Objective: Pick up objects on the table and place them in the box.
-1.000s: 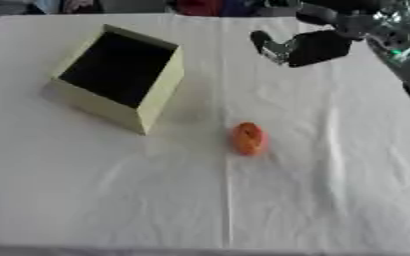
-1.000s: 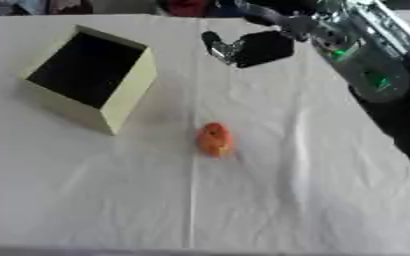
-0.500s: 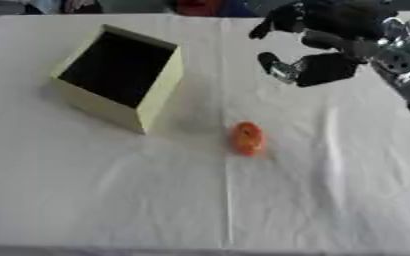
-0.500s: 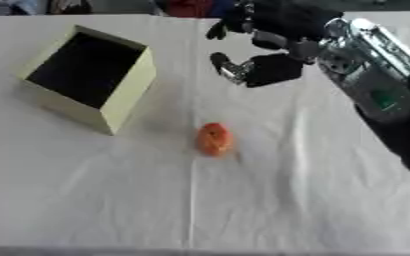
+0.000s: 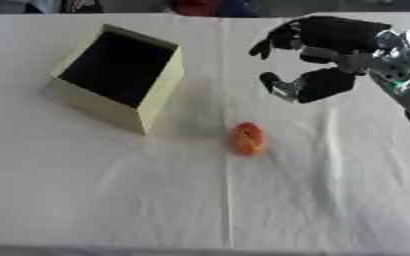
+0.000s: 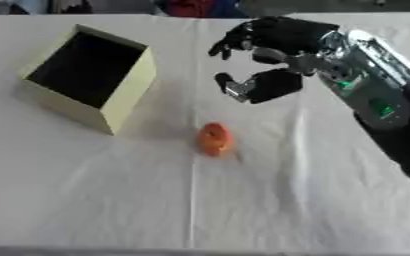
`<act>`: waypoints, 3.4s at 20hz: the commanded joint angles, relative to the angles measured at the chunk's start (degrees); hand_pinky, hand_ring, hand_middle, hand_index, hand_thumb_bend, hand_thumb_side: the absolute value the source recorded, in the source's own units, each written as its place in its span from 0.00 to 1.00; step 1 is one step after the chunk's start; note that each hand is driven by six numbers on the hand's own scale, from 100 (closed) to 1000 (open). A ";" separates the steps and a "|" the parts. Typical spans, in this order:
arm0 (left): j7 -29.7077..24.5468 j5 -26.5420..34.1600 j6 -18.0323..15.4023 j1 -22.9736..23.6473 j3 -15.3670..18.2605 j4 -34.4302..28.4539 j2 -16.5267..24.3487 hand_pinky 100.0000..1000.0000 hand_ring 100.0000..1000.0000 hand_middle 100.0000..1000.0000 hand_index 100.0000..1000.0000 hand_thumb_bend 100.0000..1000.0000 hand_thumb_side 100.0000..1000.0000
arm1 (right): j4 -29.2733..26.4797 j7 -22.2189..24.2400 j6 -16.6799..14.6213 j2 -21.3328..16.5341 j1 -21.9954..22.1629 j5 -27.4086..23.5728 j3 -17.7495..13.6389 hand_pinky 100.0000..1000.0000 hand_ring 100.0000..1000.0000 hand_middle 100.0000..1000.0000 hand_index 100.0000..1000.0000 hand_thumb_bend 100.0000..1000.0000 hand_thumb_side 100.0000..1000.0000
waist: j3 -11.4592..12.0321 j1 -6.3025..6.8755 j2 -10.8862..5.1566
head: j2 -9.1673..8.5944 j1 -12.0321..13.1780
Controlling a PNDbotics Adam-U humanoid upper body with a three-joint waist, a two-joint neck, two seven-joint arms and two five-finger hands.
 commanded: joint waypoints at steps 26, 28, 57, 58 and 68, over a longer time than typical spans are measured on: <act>-0.38 0.41 0.27 -0.21 0.13 -1.06 1.23 0.47 0.57 0.63 0.71 0.00 0.64 | -1.44 13.19 -0.29 0.20 0.83 -2.80 3.70 0.94 0.86 0.77 1.00 0.00 0.19 | 0.22 -0.12 -1.43 | 1.07 -0.18; -0.44 0.45 0.27 -0.22 0.13 -1.06 1.23 0.47 0.57 0.63 0.71 0.00 0.64 | -1.23 12.69 -0.56 0.35 1.67 -2.02 3.78 0.94 0.86 0.77 1.00 0.00 0.21 | 0.34 -0.10 -1.37 | 1.11 -0.23; -1.61 1.01 0.55 -0.43 -0.12 -1.06 0.54 0.47 0.57 0.63 0.71 0.00 0.64 | 4.01 5.46 -3.64 5.44 5.87 16.04 3.09 0.93 0.87 0.61 0.93 0.00 0.70 | 1.02 0.47 -0.33 | 0.90 -0.98; -1.66 1.01 0.57 -0.39 -0.12 -1.06 0.52 0.47 0.57 0.63 0.71 0.00 0.64 | 4.13 5.45 -3.58 5.43 5.91 15.86 3.05 0.93 0.87 0.59 0.92 0.00 0.70 | 1.00 0.48 -0.33 | 0.91 -0.96; -2.06 1.00 0.60 -0.33 -0.08 -1.06 0.48 0.47 0.57 0.63 0.71 0.00 0.64 | 4.05 3.54 -2.14 5.44 6.27 14.88 2.74 0.89 0.80 0.43 0.71 0.00 0.68 | 0.96 0.46 -0.34 | 0.93 -0.97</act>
